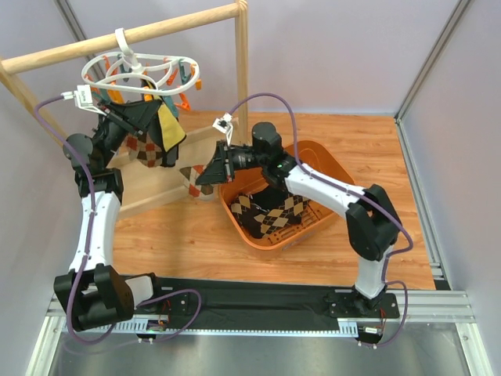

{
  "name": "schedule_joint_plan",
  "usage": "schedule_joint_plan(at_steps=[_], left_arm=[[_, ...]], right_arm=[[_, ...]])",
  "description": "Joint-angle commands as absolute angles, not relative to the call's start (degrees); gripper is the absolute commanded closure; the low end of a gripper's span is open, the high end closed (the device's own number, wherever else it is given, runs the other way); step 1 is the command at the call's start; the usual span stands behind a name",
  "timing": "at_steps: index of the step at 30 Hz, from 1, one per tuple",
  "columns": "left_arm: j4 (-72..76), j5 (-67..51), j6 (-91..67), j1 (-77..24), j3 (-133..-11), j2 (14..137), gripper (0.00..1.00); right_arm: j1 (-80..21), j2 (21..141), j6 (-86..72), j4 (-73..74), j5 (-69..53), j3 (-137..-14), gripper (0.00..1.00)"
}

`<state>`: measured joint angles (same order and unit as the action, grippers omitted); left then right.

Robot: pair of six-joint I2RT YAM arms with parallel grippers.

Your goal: Remove the socks clipped to the hanger

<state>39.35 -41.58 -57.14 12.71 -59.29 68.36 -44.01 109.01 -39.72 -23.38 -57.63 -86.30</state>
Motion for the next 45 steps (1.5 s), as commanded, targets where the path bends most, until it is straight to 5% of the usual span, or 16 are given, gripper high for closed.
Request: schedule_joint_plan(at_steps=[1, 19, 26, 27, 31, 38, 45], left_arm=[[36.7, -40.4, -53.9, 12.4, -57.9, 64.9, 0.45], [6.2, -32.5, -34.1, 12.4, -52.6, 50.7, 0.37], [-14.6, -19.3, -27.2, 13.3, -57.1, 50.2, 0.36], [-15.5, -17.6, -27.7, 13.7, -57.1, 49.8, 0.36], [-18.4, -12.3, -29.4, 17.7, -57.4, 49.5, 0.35], [-5.7, -23.2, -30.8, 21.4, -57.1, 53.9, 0.33], [4.4, -28.8, -31.9, 21.4, -57.6, 57.8, 0.34]], right_arm=[[-42.6, 99.2, -28.8, -9.6, -45.7, -81.9, 1.0], [-37.5, 75.6, -17.0, 33.0, -7.6, -77.7, 0.99], [-37.4, 75.8, -19.2, 31.6, -2.6, -70.0, 0.98], [-37.5, 76.7, -19.2, 31.0, -1.7, -68.5, 0.96], [-37.4, 79.4, -19.0, 30.2, -0.1, -68.0, 0.51], [-37.4, 75.1, -18.3, 31.4, 3.3, -68.9, 0.27], [-37.5, 71.5, -18.4, 31.0, -1.5, -69.9, 0.21]])
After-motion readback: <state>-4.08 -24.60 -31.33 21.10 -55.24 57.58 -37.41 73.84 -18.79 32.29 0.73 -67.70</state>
